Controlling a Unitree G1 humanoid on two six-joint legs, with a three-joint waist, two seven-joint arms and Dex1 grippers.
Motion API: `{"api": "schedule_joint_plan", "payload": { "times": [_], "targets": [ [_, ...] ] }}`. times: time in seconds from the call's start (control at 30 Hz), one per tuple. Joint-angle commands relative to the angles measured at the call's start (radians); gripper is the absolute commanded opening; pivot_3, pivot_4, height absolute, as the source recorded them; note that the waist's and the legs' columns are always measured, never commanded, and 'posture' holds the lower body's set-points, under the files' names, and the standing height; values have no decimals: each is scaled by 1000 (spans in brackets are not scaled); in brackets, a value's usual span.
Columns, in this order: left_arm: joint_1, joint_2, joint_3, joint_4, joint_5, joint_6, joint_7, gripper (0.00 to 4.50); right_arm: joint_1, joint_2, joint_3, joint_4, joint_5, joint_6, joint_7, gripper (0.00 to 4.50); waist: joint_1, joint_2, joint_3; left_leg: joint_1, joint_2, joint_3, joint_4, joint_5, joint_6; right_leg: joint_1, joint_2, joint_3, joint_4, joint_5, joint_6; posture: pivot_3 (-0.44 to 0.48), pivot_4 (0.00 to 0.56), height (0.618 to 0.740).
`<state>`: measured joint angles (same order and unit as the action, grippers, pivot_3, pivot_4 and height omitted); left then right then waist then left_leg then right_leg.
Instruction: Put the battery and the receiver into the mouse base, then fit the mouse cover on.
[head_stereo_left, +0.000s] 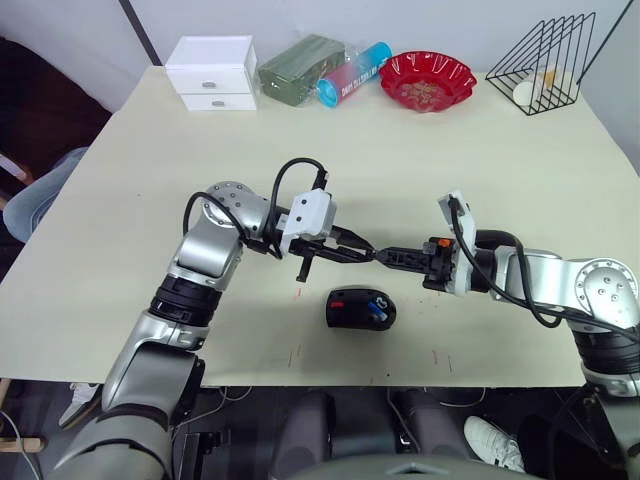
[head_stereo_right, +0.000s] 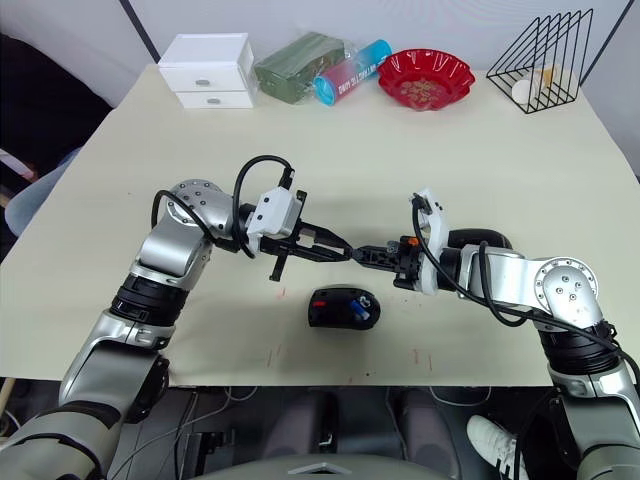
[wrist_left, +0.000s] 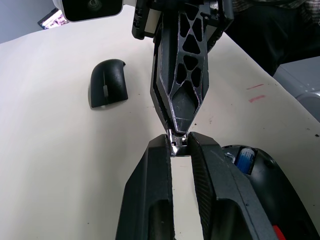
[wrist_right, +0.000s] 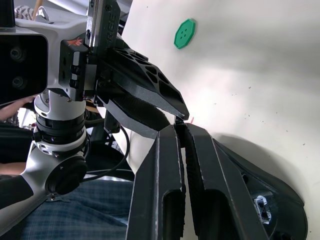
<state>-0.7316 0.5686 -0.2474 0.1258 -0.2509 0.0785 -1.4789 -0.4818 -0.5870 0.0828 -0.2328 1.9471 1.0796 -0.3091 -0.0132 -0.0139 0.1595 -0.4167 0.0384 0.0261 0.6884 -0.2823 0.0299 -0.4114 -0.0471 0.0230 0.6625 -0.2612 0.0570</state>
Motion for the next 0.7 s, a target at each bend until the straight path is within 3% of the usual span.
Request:
{"api": "schedule_joint_plan", "payload": {
  "times": [0.03, 0.6, 0.63, 0.7],
  "targets": [
    [-20, -3, -1, -27, -2, -12, 3, 90, -14, -11, -1, -23, 25, -12, 12, 70, 0, 0, 0, 0, 0, 0, 0, 0, 0, 0, 0, 0, 0, 0, 0, 0, 150, 740],
    [-10, -1, 16, -28, -10, 1, 4, 90, -5, -19, 0, -38, 25, -20, 43, 70, 0, 0, 0, 0, 0, 0, 0, 0, 0, 0, 0, 0, 0, 0, 0, 0, 150, 740],
    [-8, 1, 17, -30, -12, 5, 3, 889, -4, -20, -1, -38, 25, -22, 45, 0, 0, 0, 0, 0, 0, 0, 0, 0, 0, 0, 0, 0, 0, 0, 0, 0, 150, 740],
    [-2, 5, 24, -33, -21, 14, 6, 1413, 4, -29, -4, -40, 25, -24, 56, 0, 0, 0, 0, 0, 0, 0, 0, 0, 0, 0, 0, 0, 0, 0, 0, 0, 150, 740]
  ]
}}
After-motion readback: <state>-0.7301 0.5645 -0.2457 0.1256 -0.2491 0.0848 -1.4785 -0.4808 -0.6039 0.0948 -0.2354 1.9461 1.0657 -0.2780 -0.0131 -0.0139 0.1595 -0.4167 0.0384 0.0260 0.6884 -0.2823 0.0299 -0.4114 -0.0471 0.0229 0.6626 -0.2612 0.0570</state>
